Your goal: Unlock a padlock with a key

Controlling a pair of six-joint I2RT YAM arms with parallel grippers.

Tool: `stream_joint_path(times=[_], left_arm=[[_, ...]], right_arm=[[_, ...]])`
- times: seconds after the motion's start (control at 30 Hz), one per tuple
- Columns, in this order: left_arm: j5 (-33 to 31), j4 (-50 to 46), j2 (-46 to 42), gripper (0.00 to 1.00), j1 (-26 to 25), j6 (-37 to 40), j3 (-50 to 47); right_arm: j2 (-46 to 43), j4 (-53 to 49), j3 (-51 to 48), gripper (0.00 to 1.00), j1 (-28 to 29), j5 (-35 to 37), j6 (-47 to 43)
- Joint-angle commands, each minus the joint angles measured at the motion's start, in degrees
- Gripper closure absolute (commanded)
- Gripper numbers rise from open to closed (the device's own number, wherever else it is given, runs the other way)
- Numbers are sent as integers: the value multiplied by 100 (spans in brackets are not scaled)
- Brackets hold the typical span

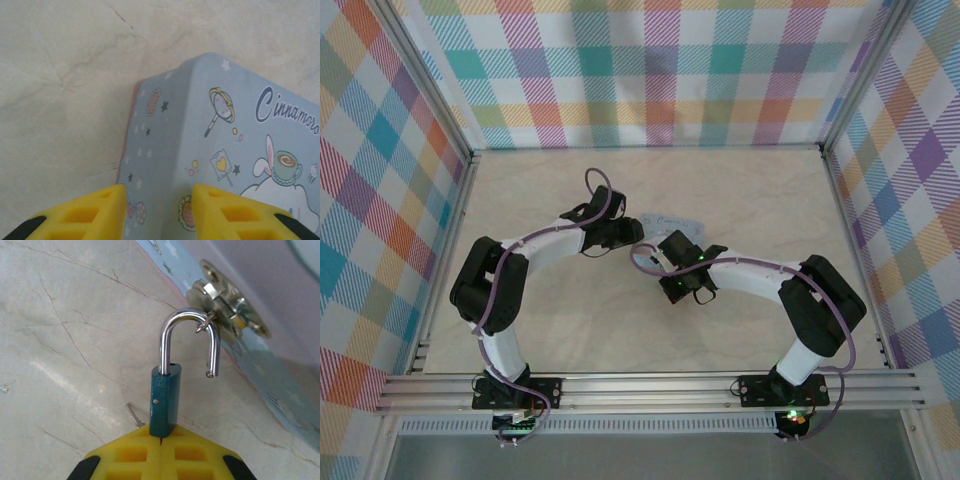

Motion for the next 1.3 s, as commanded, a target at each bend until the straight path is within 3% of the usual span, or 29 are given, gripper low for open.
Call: stream_joint_path(times=[0.0, 0.37, 1.27], left_arm=[[164, 47, 57, 62, 49, 46, 65], [304, 157, 89, 67, 49, 36, -55], [494, 342, 91, 67, -39, -222, -138]], right_arm=[[-108, -56, 43, 100, -15, 105, -214], [-49, -222, 168, 100, -15, 222, -645], [178, -60, 587, 100, 108, -50, -1556]])
